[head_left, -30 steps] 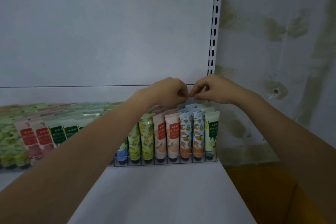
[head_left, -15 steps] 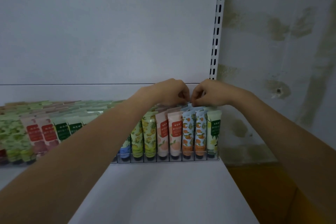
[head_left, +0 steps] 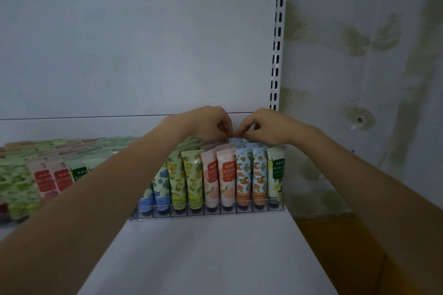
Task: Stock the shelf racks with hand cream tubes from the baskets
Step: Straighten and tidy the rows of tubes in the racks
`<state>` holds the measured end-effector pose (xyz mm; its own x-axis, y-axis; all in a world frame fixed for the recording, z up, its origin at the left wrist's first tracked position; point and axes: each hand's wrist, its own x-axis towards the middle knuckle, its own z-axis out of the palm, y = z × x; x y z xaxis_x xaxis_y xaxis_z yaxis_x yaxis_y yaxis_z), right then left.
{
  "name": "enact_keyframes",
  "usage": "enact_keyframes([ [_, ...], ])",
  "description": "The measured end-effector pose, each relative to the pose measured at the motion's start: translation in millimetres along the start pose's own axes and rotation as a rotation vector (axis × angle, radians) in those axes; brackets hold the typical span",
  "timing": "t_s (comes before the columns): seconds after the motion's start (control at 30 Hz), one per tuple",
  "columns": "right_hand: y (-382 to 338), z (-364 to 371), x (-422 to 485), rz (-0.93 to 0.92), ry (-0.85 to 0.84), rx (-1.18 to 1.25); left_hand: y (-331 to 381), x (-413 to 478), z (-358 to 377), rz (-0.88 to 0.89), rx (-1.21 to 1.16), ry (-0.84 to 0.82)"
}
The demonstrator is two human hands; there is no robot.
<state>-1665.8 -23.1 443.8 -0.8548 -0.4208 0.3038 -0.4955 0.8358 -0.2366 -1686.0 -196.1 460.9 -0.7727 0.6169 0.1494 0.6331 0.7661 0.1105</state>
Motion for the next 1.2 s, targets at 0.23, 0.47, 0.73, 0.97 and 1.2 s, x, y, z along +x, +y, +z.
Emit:
enact_keyframes([
  [0.23, 0, -5, -4, -0.004, 0.026, 0.026, 0, -6, 2, 0.044, -0.027, 0.14],
  [0.47, -6, -24, -17, 0.032, -0.109, 0.059, 11, -12, -3, 0.141, -0.113, 0.039],
  [0.73, -6, -21, -19, 0.081, -0.146, -0.002, 14, -6, -2, 0.134, -0.059, -0.004],
  [0.97, -3, -30, -25, 0.063, -0.093, 0.05, 14, -9, -3, 0.133, -0.06, 0.037],
  [1.2, 8, -38, -33, 0.134, -0.172, -0.023, 23, -19, -3, 0.201, -0.124, -0.017],
])
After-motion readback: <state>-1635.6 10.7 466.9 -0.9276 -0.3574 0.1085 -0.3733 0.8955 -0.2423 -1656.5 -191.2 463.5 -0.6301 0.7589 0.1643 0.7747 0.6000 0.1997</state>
